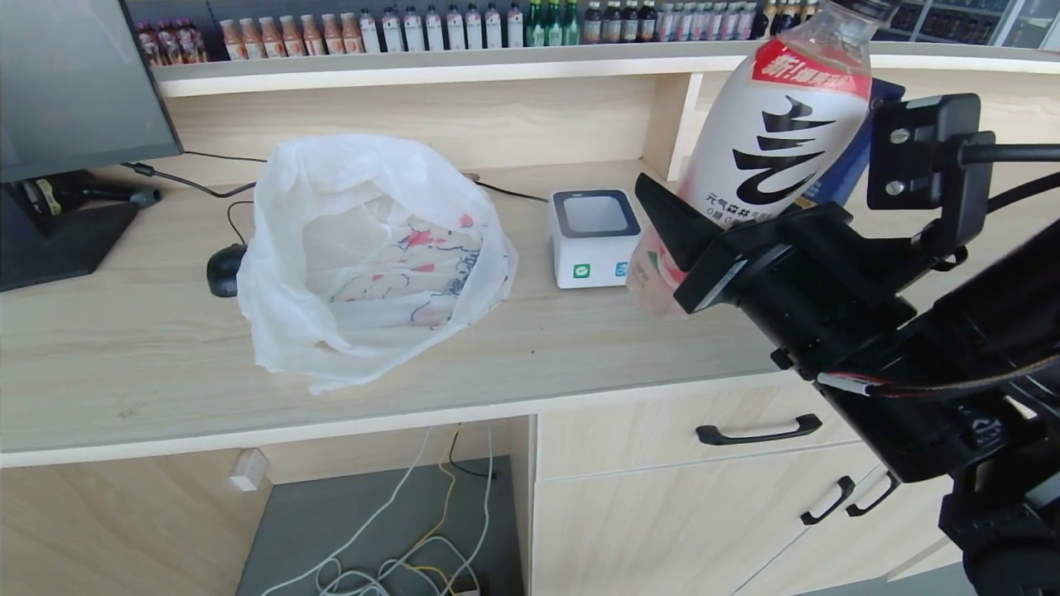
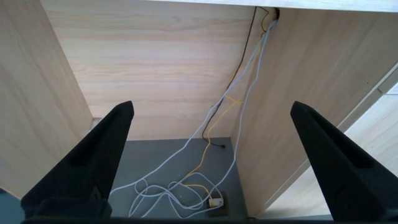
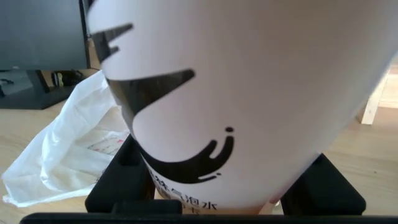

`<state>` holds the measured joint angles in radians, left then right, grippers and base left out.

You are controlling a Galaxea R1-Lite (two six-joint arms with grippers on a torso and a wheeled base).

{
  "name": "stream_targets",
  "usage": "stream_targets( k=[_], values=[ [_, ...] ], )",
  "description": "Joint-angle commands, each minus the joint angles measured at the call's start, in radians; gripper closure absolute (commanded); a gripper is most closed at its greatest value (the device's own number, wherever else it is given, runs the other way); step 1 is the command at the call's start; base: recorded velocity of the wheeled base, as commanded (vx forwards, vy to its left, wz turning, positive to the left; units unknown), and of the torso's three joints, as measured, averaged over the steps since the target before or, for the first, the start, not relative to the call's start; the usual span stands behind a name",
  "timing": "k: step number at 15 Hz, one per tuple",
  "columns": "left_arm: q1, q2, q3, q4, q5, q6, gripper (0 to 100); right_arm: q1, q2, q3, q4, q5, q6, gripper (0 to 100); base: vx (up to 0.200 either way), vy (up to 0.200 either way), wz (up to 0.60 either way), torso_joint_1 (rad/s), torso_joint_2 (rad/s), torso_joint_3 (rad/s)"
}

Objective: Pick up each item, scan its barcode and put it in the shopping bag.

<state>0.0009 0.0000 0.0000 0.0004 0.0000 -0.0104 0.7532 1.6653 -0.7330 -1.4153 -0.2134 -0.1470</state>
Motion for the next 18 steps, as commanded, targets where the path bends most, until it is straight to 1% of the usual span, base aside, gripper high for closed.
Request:
stream_targets(
  k=[1,7,10,12,14,18],
  values=[
    [-0.001,0.0,0.0,0.001,0.002,0.0,0,0.002,0.001,-0.002,-0.005,0.0,0.0,100,0.0,0.0,0.0,0.0,0.0,0.0],
    [-0.001,0.0,0.0,0.0,0.002,0.0,0,0.002,0.001,-0.005,0.001,0.0,0.0,100,0.0,0.0,0.0,0.0,0.0,0.0],
    [-0.001,0.0,0.0,0.001,0.002,0.0,0,0.005,0.008,-0.037,0.026,0.0,0.0,100,0.0,0.0,0.0,0.0,0.0,0.0],
    [-0.001,0.0,0.0,0.001,0.0,0.0,0,0.003,0.045,-0.118,0.064,0.0,0.001,100,0.0,0.0,0.0,0.0,0.0,0.0],
    [-0.001,0.0,0.0,0.001,0.0,0.0,0,0.003,0.086,-0.163,0.091,-0.001,0.001,100,0.0,0.0,0.0,0.0,0.0,0.0],
    [-0.001,0.0,0.0,0.0,0.0,0.0,0,-0.026,0.137,-0.247,0.159,-0.003,0.001,100,0.0,0.0,0.0,0.0,0.0,0.0]
  ],
)
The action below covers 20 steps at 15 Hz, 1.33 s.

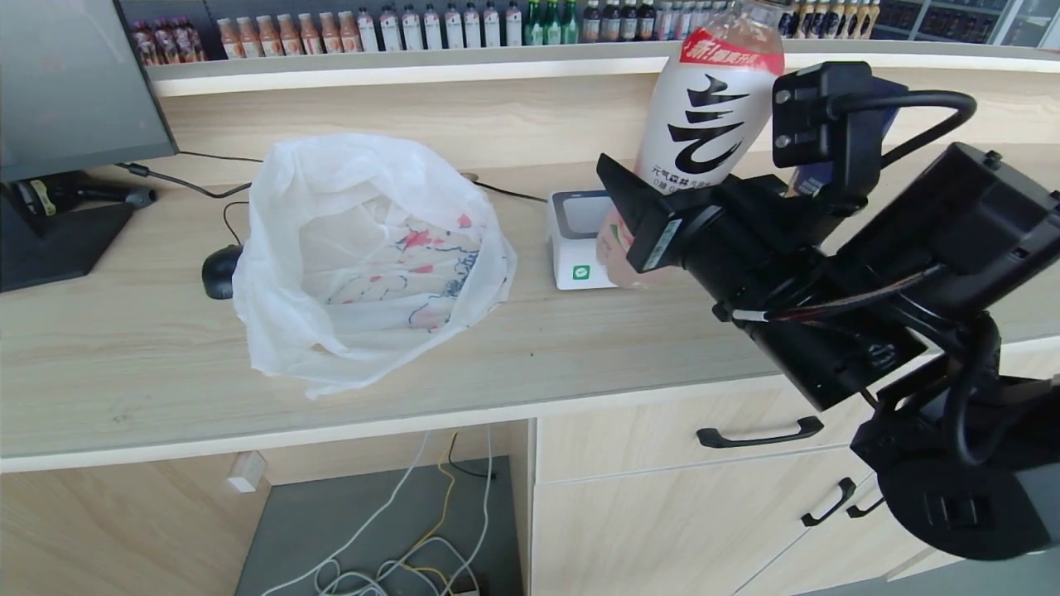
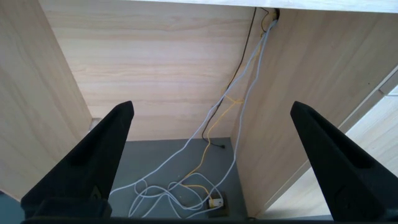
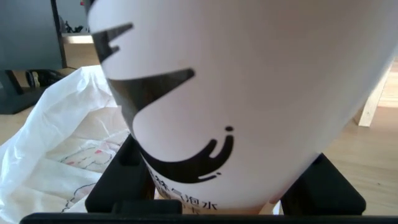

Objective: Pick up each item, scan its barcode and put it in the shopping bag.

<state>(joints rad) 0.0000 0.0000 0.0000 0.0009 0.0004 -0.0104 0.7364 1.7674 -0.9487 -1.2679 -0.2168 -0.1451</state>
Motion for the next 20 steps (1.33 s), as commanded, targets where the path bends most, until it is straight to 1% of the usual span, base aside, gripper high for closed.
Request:
stream_targets(
  k=[1,3,6,9,10,12,13,14,16,20],
  values=[
    [0.0,0.0,0.0,0.001,0.001,0.0,0,-0.014,0.043,-0.058,0.033,0.001,-0.001,100,0.0,0.0,0.0,0.0,0.0,0.0],
    [0.0,0.0,0.0,0.001,0.001,0.0,0,-0.017,0.058,-0.111,0.081,0.001,-0.001,100,0.0,0.0,0.0,0.0,0.0,0.0],
    [0.0,0.0,0.0,-0.001,0.001,0.0,0,-0.018,0.096,-0.203,0.113,0.001,-0.001,100,0.0,0.0,0.0,0.0,0.0,0.0],
    [0.0,0.0,0.0,-0.001,0.0,0.0,0,-0.028,0.107,-0.298,0.208,-0.004,0.007,100,0.0,0.0,0.0,0.0,0.0,0.0],
    [0.0,0.0,0.0,0.001,0.001,0.0,0,-0.029,0.112,-0.323,0.228,-0.021,0.018,100,0.0,0.0,0.0,0.0,0.0,0.0],
    [0.0,0.0,0.0,-0.001,0.0,0.0,0,-0.029,0.148,-0.443,0.282,-0.099,0.098,100,0.0,0.0,0.0,0.0,0.0,0.0],
    [0.0,0.0,0.0,-0.001,0.001,0.0,0,-0.029,0.15,-0.45,0.285,-0.104,0.101,100,0.0,0.0,0.0,0.0,0.0,0.0],
    [0.0,0.0,0.0,0.001,0.0,0.0,0,-0.029,0.168,-0.515,0.331,-0.127,0.147,100,0.0,0.0,0.0,0.0,0.0,0.0],
    [0.0,0.0,0.0,0.001,0.0,0.0,0,-0.029,0.176,-0.542,0.364,-0.127,0.168,100,0.0,0.0,0.0,0.0,0.0,0.0],
    [0.0,0.0,0.0,0.001,0.0,0.0,0,-0.031,0.227,-0.625,0.374,-0.125,0.248,100,0.0,0.0,0.0,0.0,0.0,0.0]
  ],
)
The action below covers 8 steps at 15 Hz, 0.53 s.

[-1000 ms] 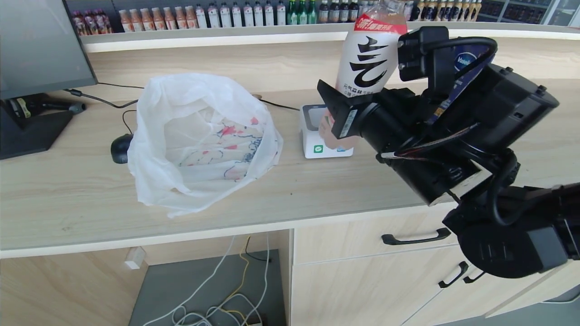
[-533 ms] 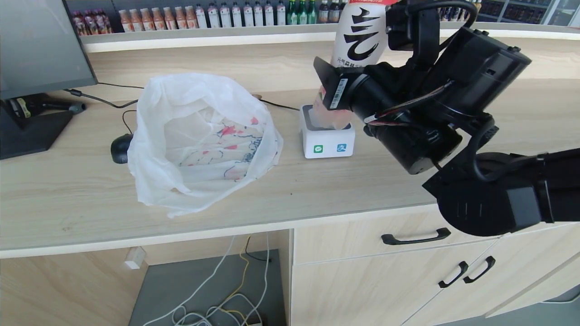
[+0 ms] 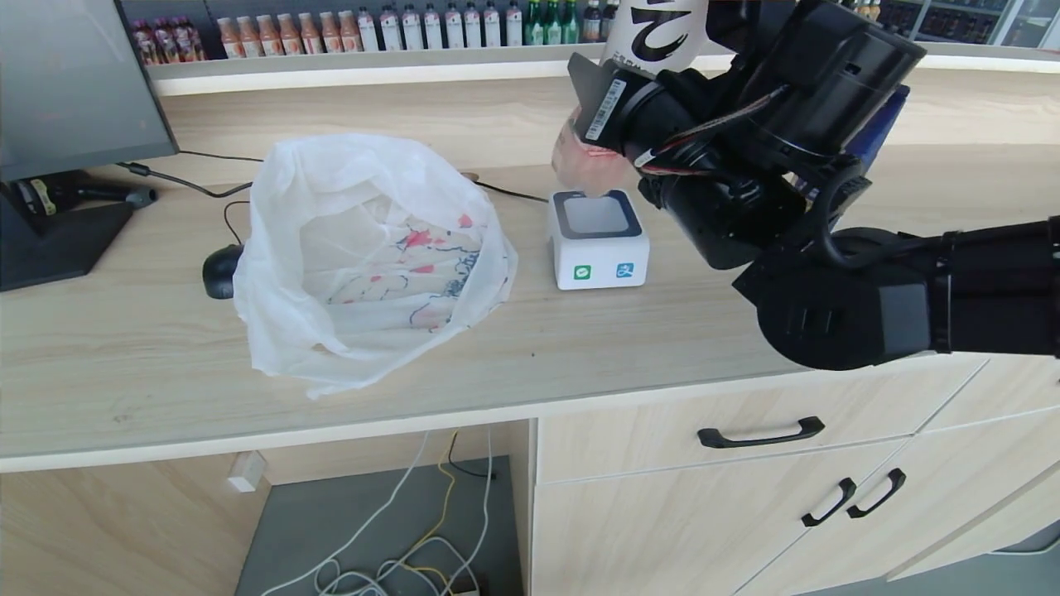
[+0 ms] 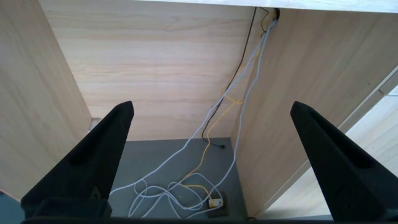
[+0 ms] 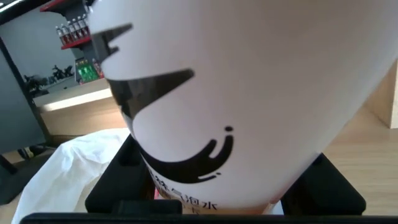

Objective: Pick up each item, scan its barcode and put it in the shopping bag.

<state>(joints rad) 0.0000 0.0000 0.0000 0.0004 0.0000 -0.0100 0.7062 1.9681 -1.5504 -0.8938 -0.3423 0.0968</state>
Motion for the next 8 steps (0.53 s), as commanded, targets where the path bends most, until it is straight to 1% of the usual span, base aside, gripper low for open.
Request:
stream_targets(
  k=[1,5,7,8],
  values=[
    [0.0,0.0,0.0,0.0,0.0,-0.001,0,-0.016,0.038,-0.04,0.004,0.0,0.026,100,0.0,0.0,0.0,0.0,0.0,0.0],
    [0.0,0.0,0.0,0.0,0.0,-0.001,0,-0.034,0.091,-0.105,0.01,-0.001,0.098,100,0.0,0.0,0.0,0.0,0.0,0.0],
    [0.0,0.0,0.0,0.001,0.002,-0.001,0,-0.034,0.115,-0.134,0.013,-0.009,0.173,100,0.0,0.0,0.0,0.0,0.0,0.0],
    [0.0,0.0,0.0,0.001,0.0,-0.001,0,-0.034,0.12,-0.14,0.015,-0.02,0.189,100,0.0,0.0,0.0,0.0,0.0,0.0]
  ],
)
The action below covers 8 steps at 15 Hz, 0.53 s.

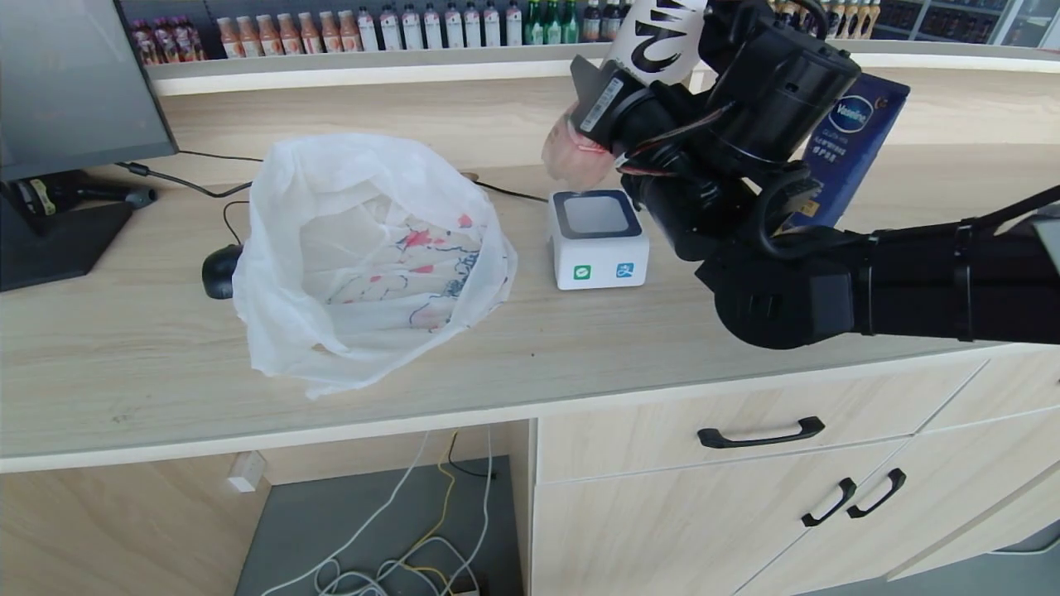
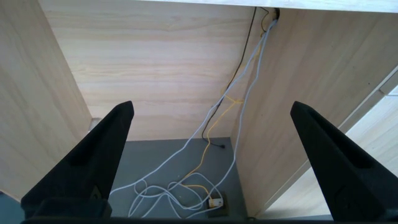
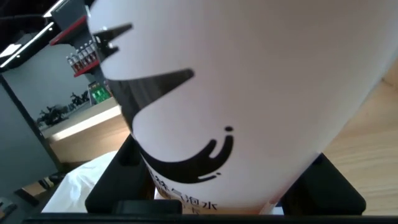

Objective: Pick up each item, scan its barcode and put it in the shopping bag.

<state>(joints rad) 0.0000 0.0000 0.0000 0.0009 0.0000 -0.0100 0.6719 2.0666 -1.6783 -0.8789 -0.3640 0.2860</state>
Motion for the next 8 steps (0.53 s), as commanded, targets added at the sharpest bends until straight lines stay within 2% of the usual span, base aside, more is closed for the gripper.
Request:
stream_targets(
  k=[1,5,8],
  values=[
    [0.0,0.0,0.0,0.001,0.002,-0.001,0,0.0,0.043,-0.035,0.001,-0.023,0.039,100,0.0,0.0,0.0,0.0,0.0,0.0],
    [0.0,0.0,0.0,0.001,0.002,-0.001,0,-0.009,0.06,-0.05,0.035,-0.065,0.193,100,0.0,0.0,0.0,0.0,0.0,0.0],
    [0.0,0.0,0.0,0.001,0.0,-0.001,0,-0.011,0.066,-0.054,0.052,-0.065,0.228,100,0.0,0.0,0.0,0.0,0.0,0.0]
  ],
)
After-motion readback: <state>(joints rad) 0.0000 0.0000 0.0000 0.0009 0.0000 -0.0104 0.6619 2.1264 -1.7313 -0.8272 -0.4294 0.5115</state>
